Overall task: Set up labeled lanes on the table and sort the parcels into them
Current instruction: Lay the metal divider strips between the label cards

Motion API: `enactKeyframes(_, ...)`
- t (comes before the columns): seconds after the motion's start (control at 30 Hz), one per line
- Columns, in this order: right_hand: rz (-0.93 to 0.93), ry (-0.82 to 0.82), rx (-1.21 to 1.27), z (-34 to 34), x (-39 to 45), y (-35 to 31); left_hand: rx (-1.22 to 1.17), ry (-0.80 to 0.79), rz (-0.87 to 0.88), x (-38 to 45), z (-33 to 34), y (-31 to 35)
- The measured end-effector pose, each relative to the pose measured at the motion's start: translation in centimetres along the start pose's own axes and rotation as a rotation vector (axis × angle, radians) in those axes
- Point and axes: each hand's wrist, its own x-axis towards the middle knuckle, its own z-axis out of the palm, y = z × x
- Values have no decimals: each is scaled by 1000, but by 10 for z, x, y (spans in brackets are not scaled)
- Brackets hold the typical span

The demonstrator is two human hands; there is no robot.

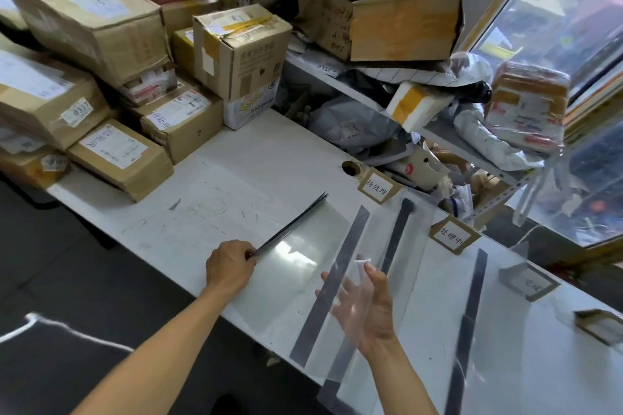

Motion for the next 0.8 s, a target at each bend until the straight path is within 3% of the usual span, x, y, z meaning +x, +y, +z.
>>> enactKeyframes(0.6,-205,57,-63,-30,2,-58,-346,124,71,-48,-54,53)
enactKeyframes(0.8,-241,104,-122,-11,2,-79,-463,-106,101,-120,-45,95)
